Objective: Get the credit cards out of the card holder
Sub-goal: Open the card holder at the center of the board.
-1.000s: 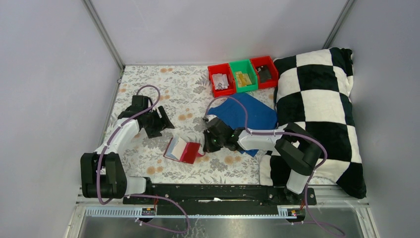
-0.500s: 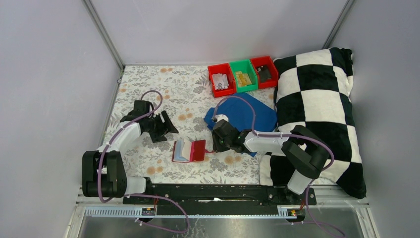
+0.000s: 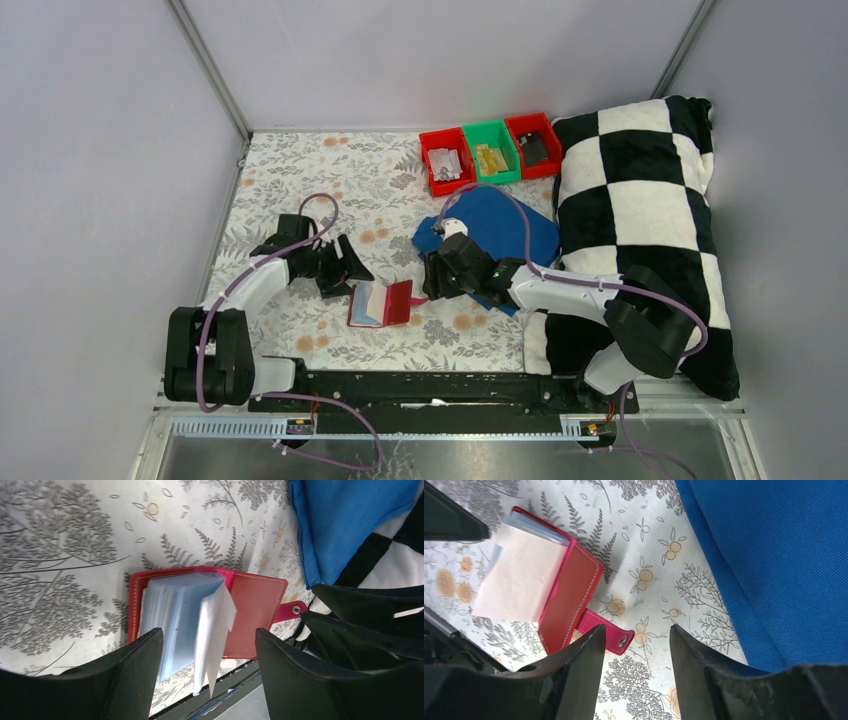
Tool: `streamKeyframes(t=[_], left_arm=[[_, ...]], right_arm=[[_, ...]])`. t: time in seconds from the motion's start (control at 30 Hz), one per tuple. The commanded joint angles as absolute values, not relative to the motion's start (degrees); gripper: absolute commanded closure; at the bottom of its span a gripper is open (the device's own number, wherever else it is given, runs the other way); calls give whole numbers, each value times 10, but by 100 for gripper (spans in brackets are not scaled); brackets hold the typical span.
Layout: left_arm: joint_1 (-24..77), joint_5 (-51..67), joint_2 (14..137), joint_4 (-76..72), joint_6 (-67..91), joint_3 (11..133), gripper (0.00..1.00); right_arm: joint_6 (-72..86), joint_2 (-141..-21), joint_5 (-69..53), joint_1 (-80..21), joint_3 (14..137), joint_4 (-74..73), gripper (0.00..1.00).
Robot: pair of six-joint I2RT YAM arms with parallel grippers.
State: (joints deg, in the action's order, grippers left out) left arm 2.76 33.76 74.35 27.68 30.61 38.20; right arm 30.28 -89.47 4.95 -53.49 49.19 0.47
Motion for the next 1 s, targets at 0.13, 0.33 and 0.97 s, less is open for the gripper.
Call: streamKeyframes(t=[0.13, 0.33, 0.97], left_arm=[[60, 364, 740, 256, 294, 411, 28], [79, 350, 760, 256, 296, 413, 28], [286, 279, 915, 20, 466, 410, 30]], right_arm=[[313, -848, 81, -532, 503, -16, 41], [322, -827, 96, -530, 492, -19, 40], [367, -734, 91, -479, 458, -20, 38]])
